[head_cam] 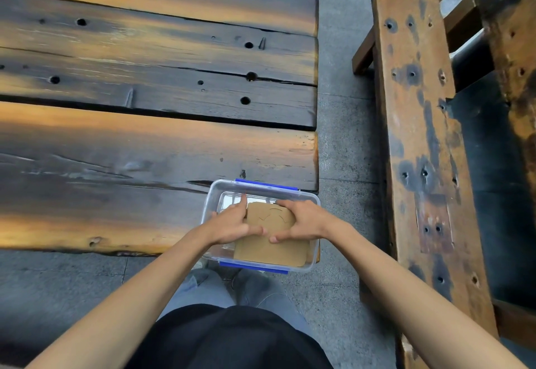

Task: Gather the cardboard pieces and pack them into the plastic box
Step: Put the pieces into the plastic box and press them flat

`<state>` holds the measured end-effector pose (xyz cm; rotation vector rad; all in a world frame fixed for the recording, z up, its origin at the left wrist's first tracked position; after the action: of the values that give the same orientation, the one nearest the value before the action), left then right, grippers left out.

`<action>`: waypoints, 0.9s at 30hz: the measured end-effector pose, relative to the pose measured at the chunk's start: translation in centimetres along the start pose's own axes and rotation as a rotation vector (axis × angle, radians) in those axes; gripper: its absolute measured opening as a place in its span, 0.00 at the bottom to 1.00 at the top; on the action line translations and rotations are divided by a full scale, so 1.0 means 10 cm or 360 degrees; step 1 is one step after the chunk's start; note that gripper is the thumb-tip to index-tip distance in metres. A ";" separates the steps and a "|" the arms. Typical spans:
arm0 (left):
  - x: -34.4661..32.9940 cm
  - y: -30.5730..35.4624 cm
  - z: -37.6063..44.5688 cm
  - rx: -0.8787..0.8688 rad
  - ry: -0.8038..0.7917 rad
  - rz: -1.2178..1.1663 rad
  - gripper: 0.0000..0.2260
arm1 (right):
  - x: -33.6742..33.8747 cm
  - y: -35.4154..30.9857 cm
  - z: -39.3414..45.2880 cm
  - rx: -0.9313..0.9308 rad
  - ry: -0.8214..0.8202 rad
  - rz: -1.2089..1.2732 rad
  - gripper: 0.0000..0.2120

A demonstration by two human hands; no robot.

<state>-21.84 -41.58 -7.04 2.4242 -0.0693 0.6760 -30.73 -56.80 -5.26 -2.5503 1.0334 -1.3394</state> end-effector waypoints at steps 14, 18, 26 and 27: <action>0.06 0.09 0.00 -0.0052 -0.0029 -0.0298 0.51 | 0.00 0.04 0.05 0.0086 -0.0032 0.0008 0.45; 0.07 0.14 0.06 -0.0006 -0.0023 -0.0179 0.45 | 0.00 0.03 0.05 0.0054 -0.0038 -0.0058 0.47; -0.08 0.12 -0.03 0.0206 -0.0131 -0.0413 0.57 | 0.03 0.05 0.01 -0.0003 -0.0067 0.0070 0.44; -0.08 0.11 -0.05 0.0216 -0.0166 -0.0460 0.57 | 0.02 0.04 0.02 0.0001 -0.0068 0.0067 0.43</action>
<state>-22.95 -42.30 -6.48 2.5285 0.2883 0.4354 -30.72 -57.26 -5.35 -2.5298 1.0726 -1.2695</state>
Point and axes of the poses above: each hand's wrist, its own z-axis towards the middle knuckle, its own x-axis out of the back of the hand, y = z × x, the point moved 7 cm from there along z, towards the middle knuckle, and after that the axes turned 13 degrees about y, right-handed, at the moved point
